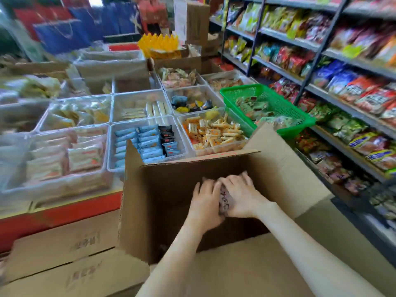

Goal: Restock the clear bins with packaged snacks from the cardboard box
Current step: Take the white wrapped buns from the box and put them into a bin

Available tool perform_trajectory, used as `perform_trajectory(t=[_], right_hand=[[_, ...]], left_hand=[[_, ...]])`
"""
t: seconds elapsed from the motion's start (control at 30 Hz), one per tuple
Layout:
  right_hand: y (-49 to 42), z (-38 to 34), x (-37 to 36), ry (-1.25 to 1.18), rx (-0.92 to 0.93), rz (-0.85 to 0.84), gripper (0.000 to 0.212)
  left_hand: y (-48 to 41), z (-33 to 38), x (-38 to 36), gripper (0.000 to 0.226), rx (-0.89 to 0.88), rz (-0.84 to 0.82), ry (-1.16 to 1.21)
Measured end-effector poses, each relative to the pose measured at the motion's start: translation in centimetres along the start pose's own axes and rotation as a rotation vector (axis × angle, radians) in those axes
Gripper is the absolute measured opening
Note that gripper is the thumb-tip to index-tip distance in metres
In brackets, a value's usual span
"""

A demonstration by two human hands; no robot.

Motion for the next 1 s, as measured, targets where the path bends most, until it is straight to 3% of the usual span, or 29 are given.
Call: perform_trajectory(t=[0.13, 0.23, 0.33, 0.4, 0.53, 0.73, 0.83, 1.0], right_hand=[[6.0, -2.6, 8.5, -0.260, -0.004, 0.175, 0.104], [9.2, -4.7, 14.5, -0.659, -0.172, 0.383, 0.099], [9.6, -10.2, 16.0, -1.220, -0.150, 0.095, 0.069], [9.2, -14.7, 17.1, -1.362, -0.023, -0.049, 0.052], [6.4, -23.5, 19.3, -1.430, 0.073, -0.058, 0.032], [-1.5, -41.3, 19.3, -1.443, 0.055, -0.111, 0.027], [-4.5, -50.0, 19.2, -1.456, 0.077, -0.101, 0.021], [-9.2, -59.6, 18.1, -1.227, 0.119, -0.005, 0.026]], left_hand=[[7.2, 3.3, 9.1, 0.086, -0.113, 0.336, 0.117], [12.7, 3.6, 15.7, 0.084, -0.105, 0.534, 0.161], [16.8, 1.8, 21.0, 0.084, -0.028, 0.591, 0.216], [19.5, -0.1, 23.7, 0.084, 0.015, 0.591, 0.241], [26.2, -6.2, 28.2, 0.087, 0.144, 0.651, 0.338], [37.1, -19.5, 35.3, 0.095, 0.403, 0.670, 0.256], [42.5, -26.7, 37.1, 0.090, 0.515, 0.636, 0.241], [49.0, -36.7, 39.1, 0.068, 0.753, 0.603, 0.242]])
Point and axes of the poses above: each hand's wrist, its own y-axis away from the middle knuckle, its own x-axis out of the back of the hand, z = x × y, the point moved 8 cm from there along -y, towards the middle knuckle, and after that the axes turned 13 degrees about y, right-handed, at the moved point
